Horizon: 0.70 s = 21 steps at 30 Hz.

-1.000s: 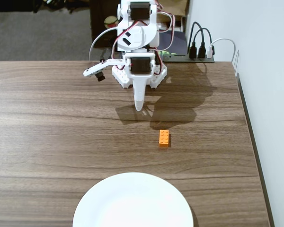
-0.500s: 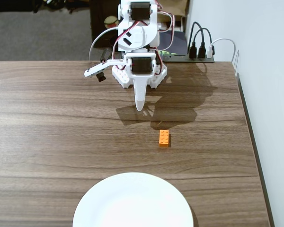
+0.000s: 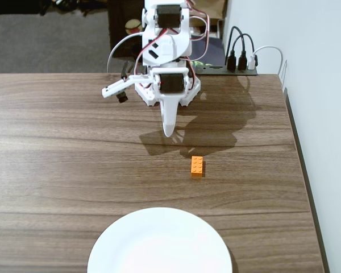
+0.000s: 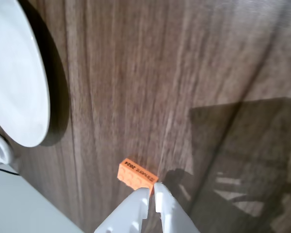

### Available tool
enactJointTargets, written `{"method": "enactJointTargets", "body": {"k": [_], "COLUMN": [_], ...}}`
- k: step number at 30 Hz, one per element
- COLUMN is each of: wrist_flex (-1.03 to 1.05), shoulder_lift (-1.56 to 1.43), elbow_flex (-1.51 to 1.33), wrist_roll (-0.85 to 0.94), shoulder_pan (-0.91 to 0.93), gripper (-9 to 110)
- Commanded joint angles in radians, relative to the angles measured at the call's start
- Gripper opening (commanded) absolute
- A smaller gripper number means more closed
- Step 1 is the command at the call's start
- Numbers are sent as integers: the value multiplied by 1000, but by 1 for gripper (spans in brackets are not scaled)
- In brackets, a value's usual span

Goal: Grasp a lego block and put it on the plate.

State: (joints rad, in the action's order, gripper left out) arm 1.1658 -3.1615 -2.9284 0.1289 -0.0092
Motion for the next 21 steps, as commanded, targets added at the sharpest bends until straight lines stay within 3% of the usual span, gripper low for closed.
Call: {"method": "enactJointTargets", "body": {"k": [1, 21], "wrist_flex": [-63, -107], "shoulder_lift": [67, 502], "elbow_flex": [46, 295], "wrist_roll": [38, 345], "shoulder_pan": [-5, -66], "gripper": [1, 1]}}
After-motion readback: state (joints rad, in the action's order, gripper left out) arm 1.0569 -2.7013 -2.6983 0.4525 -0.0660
